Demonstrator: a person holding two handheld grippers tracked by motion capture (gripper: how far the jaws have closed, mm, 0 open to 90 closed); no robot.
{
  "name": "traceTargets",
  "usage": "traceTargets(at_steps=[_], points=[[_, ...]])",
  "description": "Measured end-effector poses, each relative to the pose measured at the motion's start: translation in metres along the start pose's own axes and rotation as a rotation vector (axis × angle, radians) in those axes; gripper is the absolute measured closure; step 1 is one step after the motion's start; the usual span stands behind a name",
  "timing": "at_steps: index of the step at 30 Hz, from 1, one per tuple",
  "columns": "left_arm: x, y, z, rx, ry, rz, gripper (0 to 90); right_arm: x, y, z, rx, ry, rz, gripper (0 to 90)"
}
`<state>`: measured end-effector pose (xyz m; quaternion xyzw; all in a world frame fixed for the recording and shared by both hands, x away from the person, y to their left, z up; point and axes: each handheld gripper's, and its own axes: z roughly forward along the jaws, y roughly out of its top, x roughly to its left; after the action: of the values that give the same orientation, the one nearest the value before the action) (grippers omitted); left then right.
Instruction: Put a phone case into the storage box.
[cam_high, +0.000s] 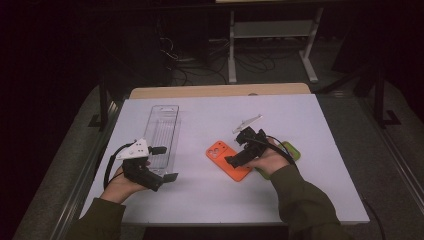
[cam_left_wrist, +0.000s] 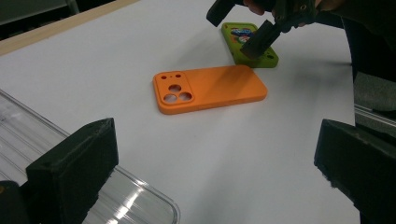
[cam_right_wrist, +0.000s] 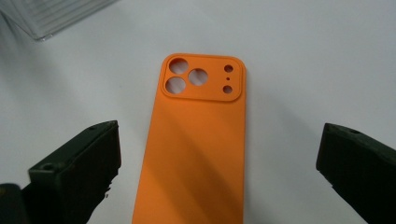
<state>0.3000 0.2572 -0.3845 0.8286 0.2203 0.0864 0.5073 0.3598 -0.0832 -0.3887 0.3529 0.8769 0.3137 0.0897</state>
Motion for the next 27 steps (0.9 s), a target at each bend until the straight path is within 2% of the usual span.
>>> traceTargets(at_steps=[8, 9, 14, 27], points=[[0.000, 0.000, 0.000, -0.001, -0.001, 0.002, 0.0, 0.000, 0.002, 0.011, 0.068, 0.006, 0.000, 0.0], [0.000, 0.000, 0.000, -0.001, -0.002, -0.002, 0.0, 0.000, 0.002, 0.016, 0.095, 0.006, 0.001, 0.0], [-0.001, 0.000, 0.001, -0.003, -0.003, -0.005, 0.0, 0.003, 0.004, 0.026, 0.149, 0.004, -0.002, 0.0], [0.000, -0.001, 0.000, -0.002, -0.001, -0.002, 0.0, 0.012, 0.005, 0.047, 0.239, -0.007, -0.027, 0.0]])
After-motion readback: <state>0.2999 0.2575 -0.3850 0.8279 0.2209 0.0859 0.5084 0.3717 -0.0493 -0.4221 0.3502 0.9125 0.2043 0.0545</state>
